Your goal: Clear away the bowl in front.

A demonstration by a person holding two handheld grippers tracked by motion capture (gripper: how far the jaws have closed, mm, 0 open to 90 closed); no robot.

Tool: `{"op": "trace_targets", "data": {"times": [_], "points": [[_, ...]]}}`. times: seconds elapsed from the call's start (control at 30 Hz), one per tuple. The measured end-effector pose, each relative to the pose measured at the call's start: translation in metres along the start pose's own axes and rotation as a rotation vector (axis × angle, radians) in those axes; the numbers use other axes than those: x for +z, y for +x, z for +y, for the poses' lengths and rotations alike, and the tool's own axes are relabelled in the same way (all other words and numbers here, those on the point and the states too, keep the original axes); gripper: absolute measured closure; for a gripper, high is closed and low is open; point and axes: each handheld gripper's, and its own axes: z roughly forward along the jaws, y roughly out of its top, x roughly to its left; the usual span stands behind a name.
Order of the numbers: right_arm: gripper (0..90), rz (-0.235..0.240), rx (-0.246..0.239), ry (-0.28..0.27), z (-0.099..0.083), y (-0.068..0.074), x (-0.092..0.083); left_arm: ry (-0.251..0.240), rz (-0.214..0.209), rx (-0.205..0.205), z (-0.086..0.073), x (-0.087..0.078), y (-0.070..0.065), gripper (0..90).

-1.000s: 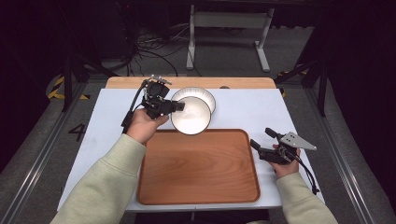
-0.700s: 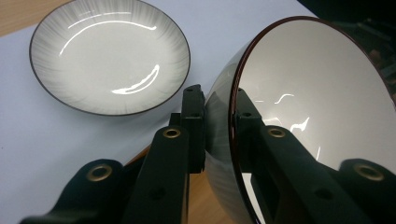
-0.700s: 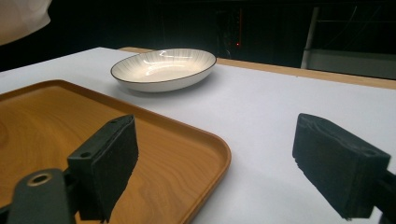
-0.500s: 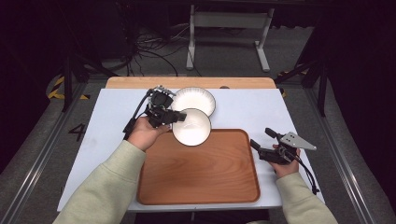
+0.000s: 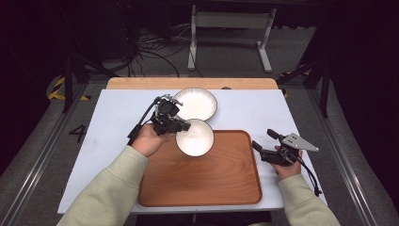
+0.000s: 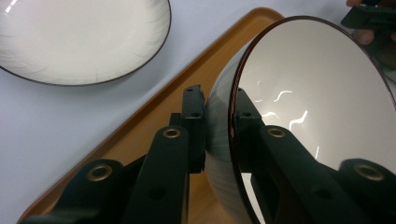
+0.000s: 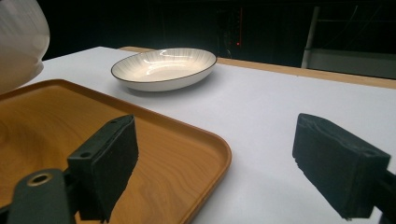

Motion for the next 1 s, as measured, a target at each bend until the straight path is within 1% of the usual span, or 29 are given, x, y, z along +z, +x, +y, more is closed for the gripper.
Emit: {"op": "trace_targets", "data": {"times": [0.1,0.13,0.2,0.4,0.5,0.67,0.73,0.83,0.9,1.0], "points": [[14.8,0.000,0.001,0.000,0.000,0.000,0.000,0.022,0.004,0.020,-0.002,0.005,0.000,80.2],[14.7,0.000,0.000,0.000,0.000,0.000,0.000,0.024,0.002,0.006,-0.003,0.007,-0.002,80.2],[14.8,0.000,0.001,0.000,0.000,0.000,0.000,0.040,-0.005,0.019,-0.004,0.010,-0.002,80.2],[14.7,0.000,0.000,0.000,0.000,0.000,0.000,0.081,-0.010,0.036,-0.008,0.020,-0.005,80.2],[14.7,0.000,0.001,0.000,0.000,0.000,0.000,0.090,-0.014,0.034,-0.008,0.022,-0.006,80.2],[14.7,0.000,0.000,0.000,0.000,0.000,0.000,0.115,-0.019,0.045,-0.011,0.029,-0.006,80.2],[14.7,0.001,0.001,0.001,0.000,0.000,0.000,0.123,-0.022,0.040,-0.012,0.032,-0.007,80.2],[14.8,0.000,0.000,0.000,0.000,0.000,0.000,0.137,-0.024,0.049,-0.013,0.035,-0.006,80.2],[14.7,-0.001,0.001,0.000,0.000,0.000,0.000,0.147,-0.029,0.041,-0.014,0.037,-0.007,80.2],[14.7,0.000,0.000,0.000,0.000,0.000,0.000,0.160,-0.032,0.050,-0.015,0.040,-0.006,80.2]]}}
